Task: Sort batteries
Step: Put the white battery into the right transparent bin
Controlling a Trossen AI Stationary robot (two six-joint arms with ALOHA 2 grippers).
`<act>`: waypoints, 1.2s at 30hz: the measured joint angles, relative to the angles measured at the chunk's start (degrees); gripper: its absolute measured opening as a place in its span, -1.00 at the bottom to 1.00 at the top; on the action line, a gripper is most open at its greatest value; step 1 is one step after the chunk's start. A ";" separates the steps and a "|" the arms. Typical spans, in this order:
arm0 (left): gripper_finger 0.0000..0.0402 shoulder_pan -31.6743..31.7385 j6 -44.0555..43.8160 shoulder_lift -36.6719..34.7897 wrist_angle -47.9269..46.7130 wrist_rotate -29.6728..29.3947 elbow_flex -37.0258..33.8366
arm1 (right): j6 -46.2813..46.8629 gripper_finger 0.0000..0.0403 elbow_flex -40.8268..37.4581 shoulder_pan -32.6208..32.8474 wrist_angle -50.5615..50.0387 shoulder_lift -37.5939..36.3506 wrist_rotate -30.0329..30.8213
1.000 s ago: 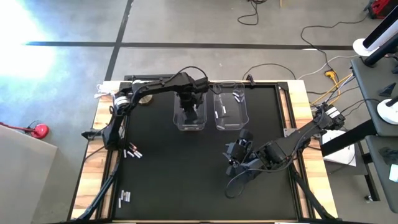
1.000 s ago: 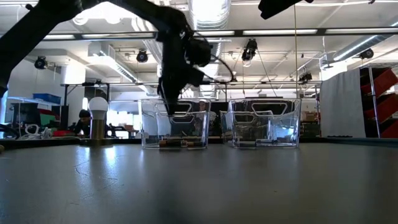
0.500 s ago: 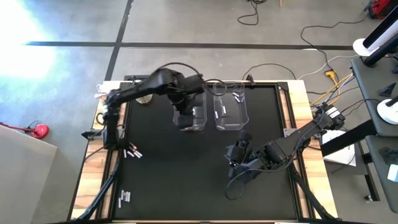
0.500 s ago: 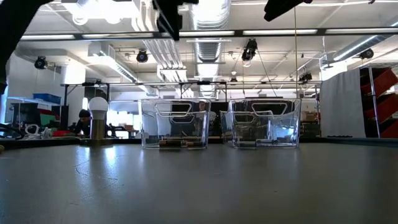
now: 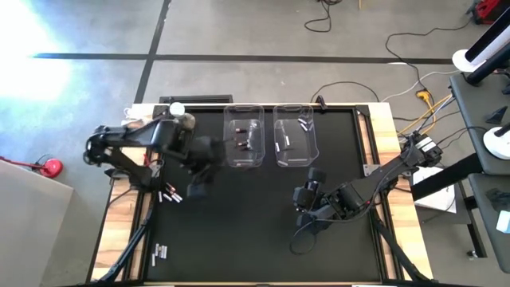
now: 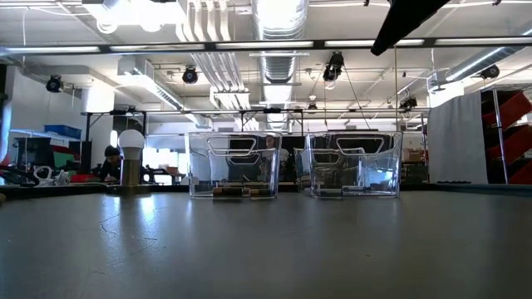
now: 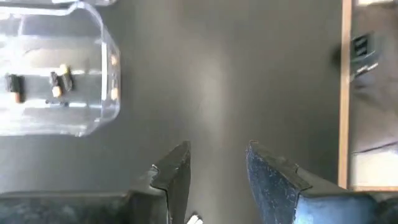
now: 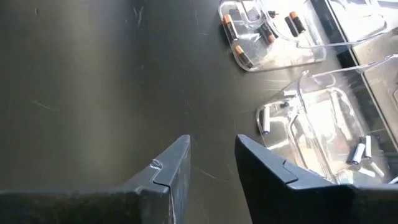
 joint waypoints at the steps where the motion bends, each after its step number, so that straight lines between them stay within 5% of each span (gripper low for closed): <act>1: -0.33 -1.47 -0.60 -1.53 1.13 -1.53 -3.39 | 0.00 -0.41 0.00 0.00 0.11 0.00 0.03; 11: -0.33 -8.29 -14.14 -15.43 9.30 -3.46 -37.96 | -0.08 -0.31 0.44 -0.02 1.98 0.00 0.09; 18: -0.33 -8.31 -19.13 -18.23 11.38 -3.96 -56.93 | -0.57 -0.26 0.44 -0.13 4.77 0.00 0.12; 26: -0.33 -8.34 -15.51 -13.57 16.85 -3.96 -65.22 | -0.57 -0.23 0.46 -0.26 7.72 0.00 0.14; 36: -0.33 -8.34 -9.88 -4.72 18.57 -6.27 -62.41 | -0.56 -0.26 0.72 -0.31 8.72 -0.02 0.14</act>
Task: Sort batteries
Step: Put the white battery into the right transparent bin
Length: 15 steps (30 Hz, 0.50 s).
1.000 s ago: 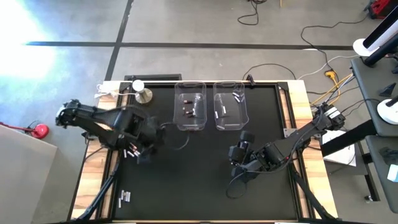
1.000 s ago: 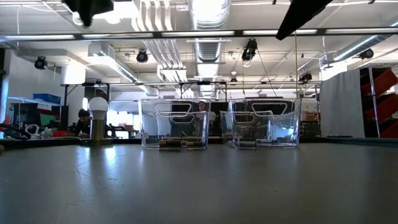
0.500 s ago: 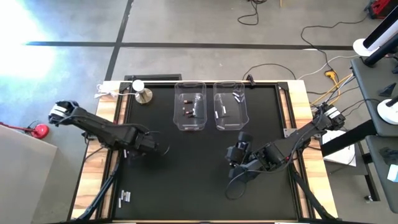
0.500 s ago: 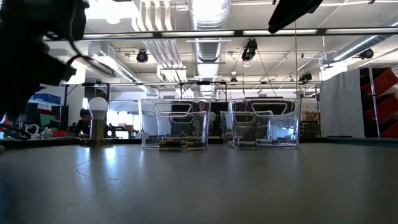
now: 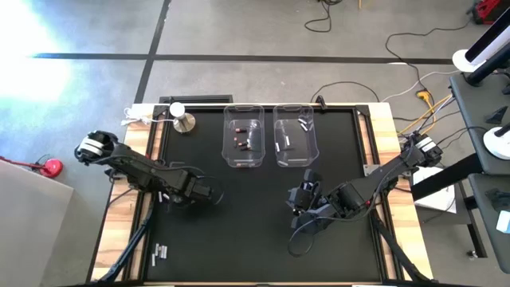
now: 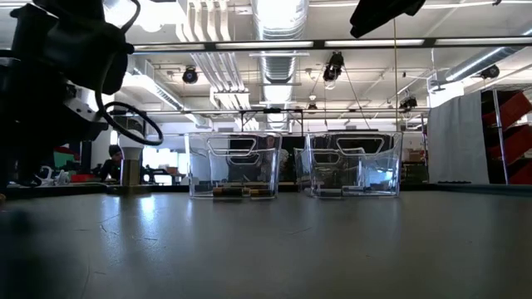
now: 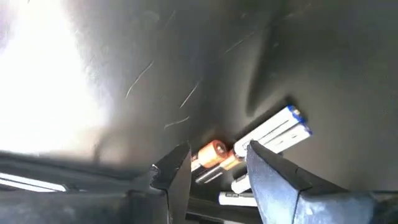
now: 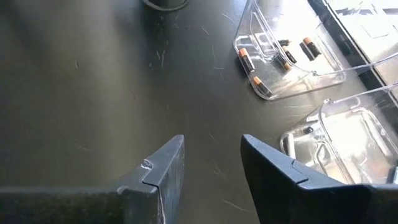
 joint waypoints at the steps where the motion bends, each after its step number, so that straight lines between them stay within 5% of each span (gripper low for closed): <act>1: -0.33 0.02 0.62 0.70 0.01 0.70 0.43 | 0.00 -0.27 0.00 0.00 0.00 0.00 0.00; 15: -0.33 -0.20 2.57 4.48 1.38 4.91 1.55 | 0.01 -0.31 0.00 0.02 -0.12 0.00 0.00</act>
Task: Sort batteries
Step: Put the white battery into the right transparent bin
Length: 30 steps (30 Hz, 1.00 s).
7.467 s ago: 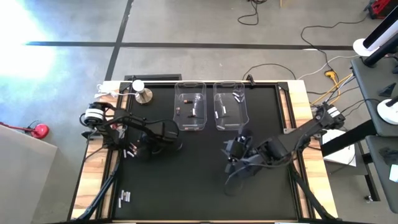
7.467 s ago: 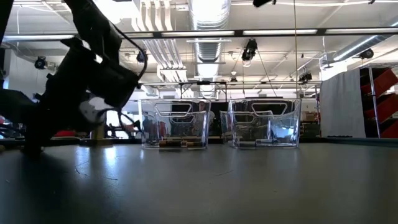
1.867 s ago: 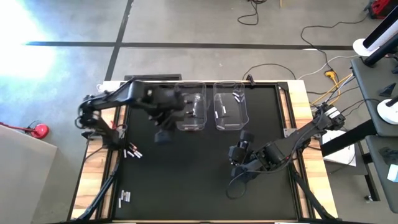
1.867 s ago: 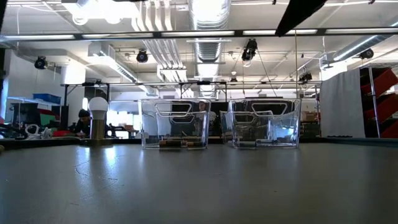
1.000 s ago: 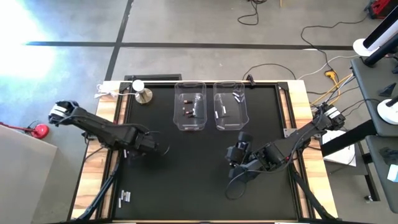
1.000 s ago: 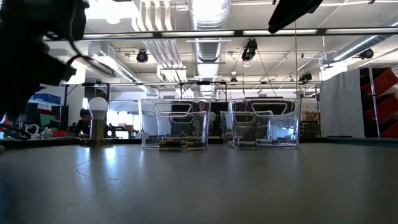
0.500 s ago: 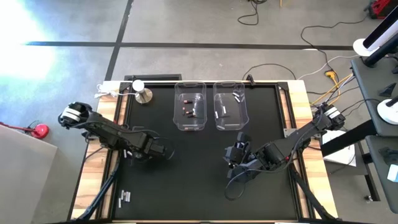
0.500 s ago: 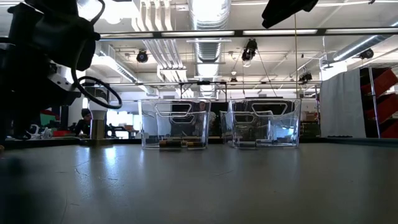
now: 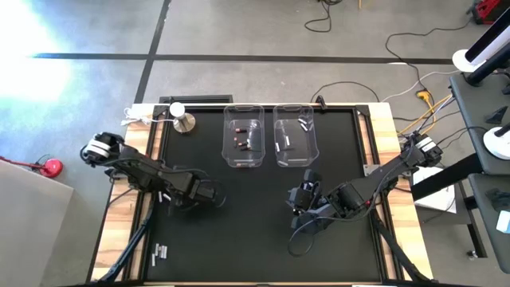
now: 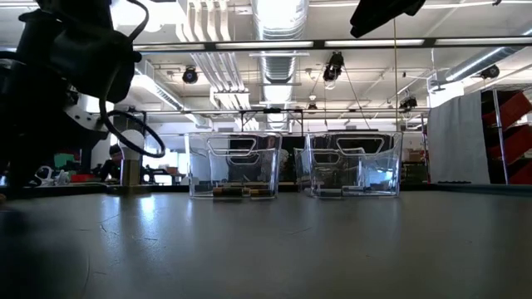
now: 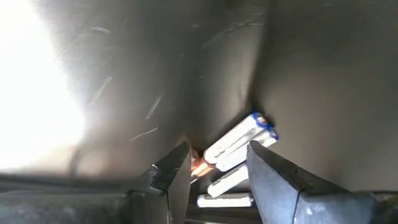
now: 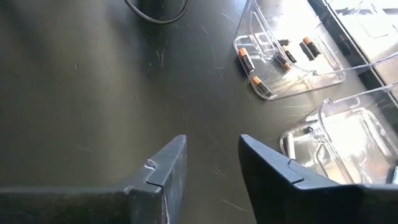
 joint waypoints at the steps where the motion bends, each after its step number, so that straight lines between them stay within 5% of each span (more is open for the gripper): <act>1: -0.33 -0.06 0.24 0.26 0.42 0.51 -0.18 | -0.01 -0.30 0.00 0.00 -0.01 0.00 0.00; 12: -0.35 -0.09 0.64 4.49 2.87 0.26 -2.50 | -0.01 -0.22 0.00 0.00 0.01 0.00 0.00; 23: -0.93 -0.17 0.49 5.30 4.24 1.63 -2.61 | -0.01 -0.31 0.00 0.00 0.02 0.00 0.00; 30: -0.89 -0.17 1.48 4.63 4.74 0.72 -2.00 | -0.01 -0.33 0.00 0.00 0.05 0.00 0.00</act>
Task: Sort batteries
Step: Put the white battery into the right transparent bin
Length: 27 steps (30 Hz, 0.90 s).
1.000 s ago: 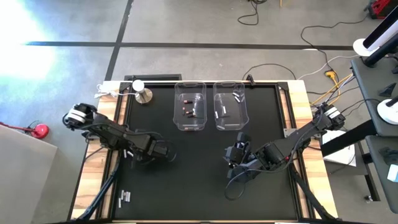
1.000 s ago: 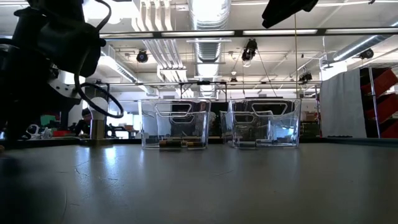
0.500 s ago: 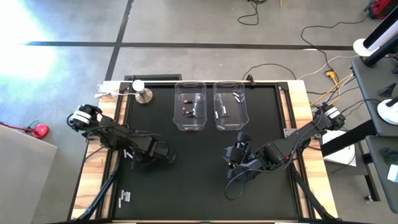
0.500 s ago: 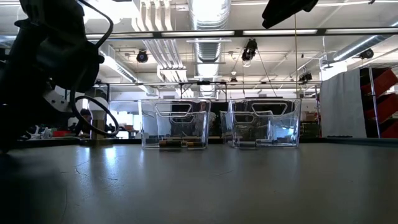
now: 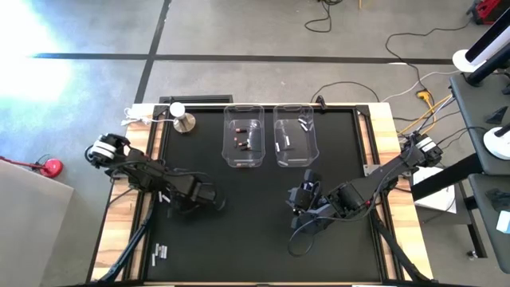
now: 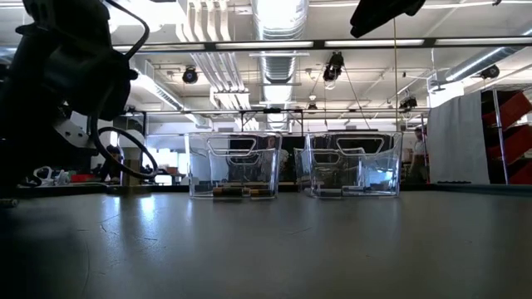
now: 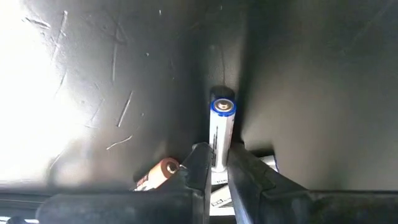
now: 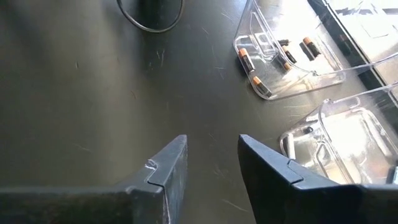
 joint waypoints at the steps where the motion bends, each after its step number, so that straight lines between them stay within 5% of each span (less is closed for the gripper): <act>1: -0.89 0.00 0.10 -0.04 -0.15 -0.30 0.48 | 0.00 -0.32 0.00 -0.01 0.02 0.00 0.00; 17: -0.90 0.09 1.80 -1.51 28.24 -11.13 3.92 | -6.14 -0.27 -0.77 -1.17 7.53 8.77 3.52; 27: -0.91 0.05 3.40 1.32 52.14 -9.21 3.57 | -21.34 -0.27 -2.26 -1.44 37.52 19.85 -2.04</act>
